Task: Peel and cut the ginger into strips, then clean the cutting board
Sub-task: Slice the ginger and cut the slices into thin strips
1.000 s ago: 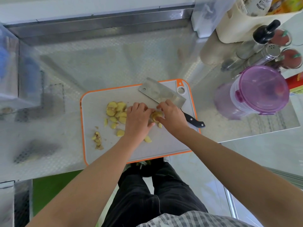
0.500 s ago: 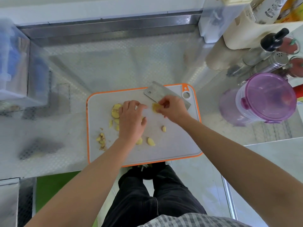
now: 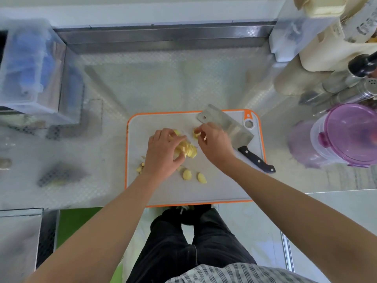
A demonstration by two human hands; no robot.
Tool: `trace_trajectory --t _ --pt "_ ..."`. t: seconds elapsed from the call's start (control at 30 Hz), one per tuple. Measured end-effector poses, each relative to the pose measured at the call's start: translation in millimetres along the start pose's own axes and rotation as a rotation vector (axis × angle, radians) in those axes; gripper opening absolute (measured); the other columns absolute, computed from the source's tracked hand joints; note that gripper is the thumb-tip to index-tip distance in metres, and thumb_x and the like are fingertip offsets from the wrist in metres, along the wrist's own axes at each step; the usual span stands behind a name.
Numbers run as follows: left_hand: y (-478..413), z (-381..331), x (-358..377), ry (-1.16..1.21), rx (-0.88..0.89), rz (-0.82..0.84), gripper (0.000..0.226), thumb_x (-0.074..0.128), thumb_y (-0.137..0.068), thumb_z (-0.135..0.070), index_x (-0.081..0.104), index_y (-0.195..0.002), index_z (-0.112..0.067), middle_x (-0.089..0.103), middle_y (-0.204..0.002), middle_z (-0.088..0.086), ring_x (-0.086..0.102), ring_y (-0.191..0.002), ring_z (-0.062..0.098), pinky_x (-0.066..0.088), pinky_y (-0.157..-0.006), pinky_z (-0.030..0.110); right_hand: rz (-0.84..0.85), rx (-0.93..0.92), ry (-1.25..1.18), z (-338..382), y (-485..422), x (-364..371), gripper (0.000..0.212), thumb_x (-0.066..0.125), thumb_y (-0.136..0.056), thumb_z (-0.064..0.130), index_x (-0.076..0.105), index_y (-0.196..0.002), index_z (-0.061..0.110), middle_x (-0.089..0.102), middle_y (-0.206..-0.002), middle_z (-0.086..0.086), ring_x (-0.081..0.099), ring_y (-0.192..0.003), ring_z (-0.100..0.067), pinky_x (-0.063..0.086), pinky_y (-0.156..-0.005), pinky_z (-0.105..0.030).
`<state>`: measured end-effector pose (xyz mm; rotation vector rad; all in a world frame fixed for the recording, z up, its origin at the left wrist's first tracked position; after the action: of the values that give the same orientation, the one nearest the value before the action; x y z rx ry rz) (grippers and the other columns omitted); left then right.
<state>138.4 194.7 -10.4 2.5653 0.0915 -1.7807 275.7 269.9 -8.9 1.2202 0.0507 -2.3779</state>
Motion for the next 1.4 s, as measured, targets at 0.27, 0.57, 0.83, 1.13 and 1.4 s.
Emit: trace_trajectory --t 0.27,0.57,0.83,1.13,1.4 --pt "9.6 1.4 8.7 0.077 -0.05 0.02 0.044 0.083 -0.07 -0.024 0.069 -0.111 -0.012 0.056 -0.093 0.011 0.056 -0.087 0.03 0.052 -0.072 0.042 0.171 0.143 0.046 -0.6 24.9 37.1 0.029 0.061 -0.091 0.027 0.056 -0.113 0.008 0.047 -0.117 -0.009 0.053 -0.101 -0.026 0.045 -0.085 -0.034" --pt "14.1 -0.4 6.4 0.146 -0.091 0.015 0.042 0.077 -0.077 -0.02 0.066 -0.116 -0.008 0.054 -0.099 0.009 0.056 -0.092 0.026 0.048 -0.079 0.033 0.112 0.364 -0.359 -7.4 24.0 41.4 0.021 0.074 -0.081 0.02 0.059 -0.095 0.016 0.061 -0.083 0.002 0.061 -0.081 -0.016 0.054 -0.08 -0.035" --pt "12.5 -4.2 5.3 0.112 -0.113 -0.025 0.044 0.078 -0.074 -0.02 0.065 -0.115 -0.009 0.054 -0.099 0.011 0.054 -0.094 0.028 0.053 -0.076 0.04 0.065 0.344 -0.394 -23.5 25.5 24.1 0.013 0.07 -0.078 0.015 0.062 -0.088 0.017 0.06 -0.076 0.002 0.055 -0.069 -0.009 0.048 -0.065 -0.022" --pt "4.2 -22.9 14.5 -0.081 0.037 -0.004 0.038 0.084 -0.064 -0.029 0.072 -0.097 -0.015 0.064 -0.089 0.004 0.056 -0.089 0.03 0.046 -0.073 0.04 0.125 0.324 -0.439 -29.9 29.8 18.9 0.014 0.067 -0.077 0.009 0.063 -0.089 0.015 0.057 -0.074 0.005 0.053 -0.067 -0.008 0.05 -0.067 -0.027" --pt "1.9 -17.2 7.9 -0.095 -0.013 -0.065 0.045 0.076 -0.071 -0.027 0.066 -0.113 -0.015 0.058 -0.108 0.009 0.05 -0.104 0.032 0.042 -0.084 0.042 0.097 0.378 -0.492 -52.2 35.7 -0.1 0.015 0.067 -0.077 0.005 0.064 -0.088 0.015 0.06 -0.078 -0.002 0.055 -0.068 -0.012 0.052 -0.064 -0.029"
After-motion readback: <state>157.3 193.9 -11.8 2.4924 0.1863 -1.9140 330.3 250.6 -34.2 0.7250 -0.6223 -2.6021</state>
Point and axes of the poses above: each hand's wrist, its own y-axis away from the middle knuckle, its own x-axis out of the palm, z = x × y, the point moved 6 cm from there along -y, towards the middle knuckle
